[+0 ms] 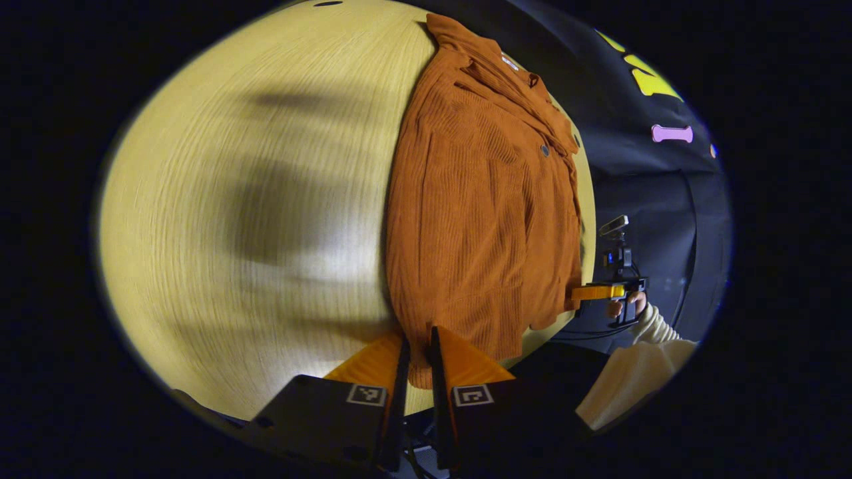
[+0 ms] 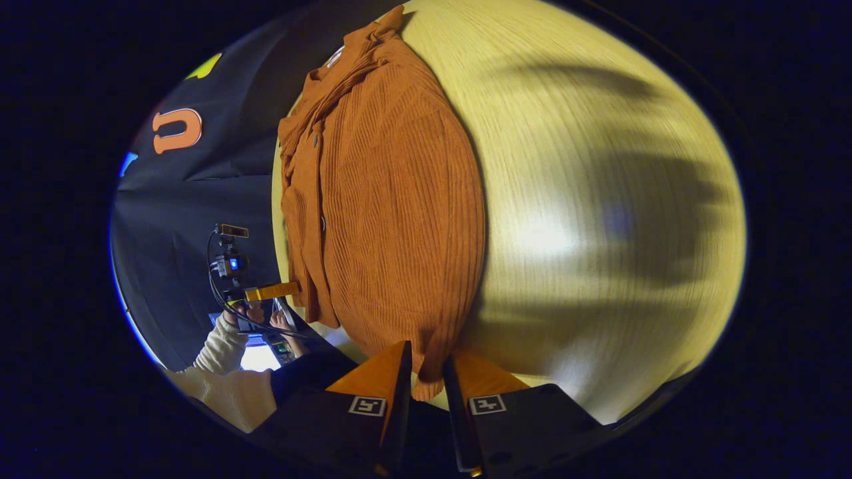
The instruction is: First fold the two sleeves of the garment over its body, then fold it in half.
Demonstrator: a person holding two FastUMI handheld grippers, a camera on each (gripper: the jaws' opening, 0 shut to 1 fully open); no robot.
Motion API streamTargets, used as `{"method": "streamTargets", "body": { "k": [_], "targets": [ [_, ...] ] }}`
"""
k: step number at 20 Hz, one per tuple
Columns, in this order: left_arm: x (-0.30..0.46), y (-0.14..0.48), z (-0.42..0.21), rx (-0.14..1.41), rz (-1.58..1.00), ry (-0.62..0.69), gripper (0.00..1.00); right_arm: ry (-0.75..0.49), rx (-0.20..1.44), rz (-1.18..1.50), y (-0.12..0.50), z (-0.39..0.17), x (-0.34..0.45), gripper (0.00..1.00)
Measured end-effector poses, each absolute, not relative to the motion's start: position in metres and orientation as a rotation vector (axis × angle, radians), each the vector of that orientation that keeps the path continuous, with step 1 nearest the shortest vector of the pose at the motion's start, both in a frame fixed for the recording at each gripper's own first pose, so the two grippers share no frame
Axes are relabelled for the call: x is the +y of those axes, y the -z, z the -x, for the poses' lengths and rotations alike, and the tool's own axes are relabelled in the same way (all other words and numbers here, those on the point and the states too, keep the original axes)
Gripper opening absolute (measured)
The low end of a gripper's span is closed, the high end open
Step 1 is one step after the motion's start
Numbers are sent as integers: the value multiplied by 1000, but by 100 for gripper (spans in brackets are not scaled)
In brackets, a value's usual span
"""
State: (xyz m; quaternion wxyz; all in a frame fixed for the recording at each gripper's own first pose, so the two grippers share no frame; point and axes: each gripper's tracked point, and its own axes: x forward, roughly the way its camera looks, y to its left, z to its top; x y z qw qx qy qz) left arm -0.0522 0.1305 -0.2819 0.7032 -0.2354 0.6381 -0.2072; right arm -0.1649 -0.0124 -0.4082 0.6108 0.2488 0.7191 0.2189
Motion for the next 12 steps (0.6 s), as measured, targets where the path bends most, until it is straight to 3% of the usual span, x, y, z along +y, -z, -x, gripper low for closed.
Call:
{"method": "streamTargets", "body": {
  "k": [2, 8, 10, 12],
  "targets": [
    [130, 278, 49, 1428, 556, 423, 11, -511, 1658, -571, 408, 164, -9, 31],
    [129, 280, 50, 1435, 466, 411, 6, -501, 1662, -534, 414, 165, -14, 31],
    [131, 280, 51, 1445, 414, 405, 4, -486, 1665, -527, 416, 165, -13, 9],
    [129, 284, 49, 1453, 365, 375, 3, -501, 1651, -470, 414, 167, -14, 8]
  ]
}}
